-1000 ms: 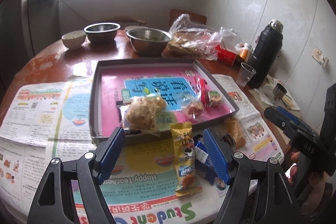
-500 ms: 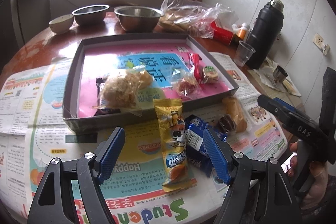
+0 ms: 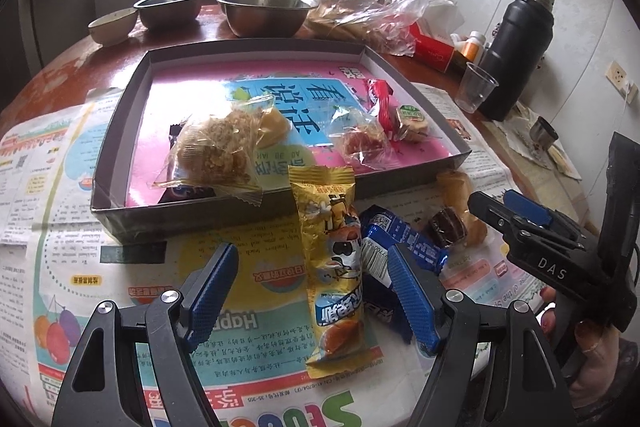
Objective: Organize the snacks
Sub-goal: 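Grasp the yellow snack bag with the left gripper while the right gripper grasps the tan bagged bread, then lift the yellow snack bag with the left gripper while the right gripper carries the bread over the tray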
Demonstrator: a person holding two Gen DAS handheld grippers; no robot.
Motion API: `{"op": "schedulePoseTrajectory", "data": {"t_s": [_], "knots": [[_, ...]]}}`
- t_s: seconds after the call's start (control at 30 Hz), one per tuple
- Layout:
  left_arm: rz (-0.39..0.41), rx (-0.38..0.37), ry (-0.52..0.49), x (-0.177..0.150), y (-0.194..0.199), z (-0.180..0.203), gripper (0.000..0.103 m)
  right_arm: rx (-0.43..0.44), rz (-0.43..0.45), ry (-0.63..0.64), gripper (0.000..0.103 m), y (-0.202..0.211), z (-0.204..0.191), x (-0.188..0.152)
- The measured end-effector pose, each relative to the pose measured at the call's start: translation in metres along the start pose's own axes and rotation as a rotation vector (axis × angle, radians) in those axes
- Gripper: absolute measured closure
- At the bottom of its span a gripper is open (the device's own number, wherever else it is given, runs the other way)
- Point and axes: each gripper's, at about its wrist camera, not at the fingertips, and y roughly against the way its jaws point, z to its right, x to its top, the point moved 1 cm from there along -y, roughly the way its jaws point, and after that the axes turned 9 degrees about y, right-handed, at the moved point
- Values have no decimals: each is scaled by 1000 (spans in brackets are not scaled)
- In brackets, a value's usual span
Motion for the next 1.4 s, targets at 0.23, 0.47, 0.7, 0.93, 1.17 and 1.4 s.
{"op": "schedulePoseTrajectory", "data": {"t_s": [0.23, 0.47, 0.7, 0.93, 1.17, 1.4], "knots": [[-10, 3, 0, -1, -9, 1, 25, 5, 0, 44, 40, -8, -9, -2], [-17, -3, 19, -1, -16, -1, 25, -8, -13, 56, 51, -18, -9, -5], [-21, -24, 40, -1, -18, -5, 26, -35, 8, 110, 63, -20, -14, -7], [-12, -90, 24, -2, -14, 1, 70, -33, 30, 176, 74, -21, -29, -10], [-7, -112, 7, -2, -7, 4, 84, 34, 31, 122, 77, -18, -19, -8], [36, -127, 5, 4, 13, 2, 84, 52, 66, 104, 77, -5, -15, -1]]}}
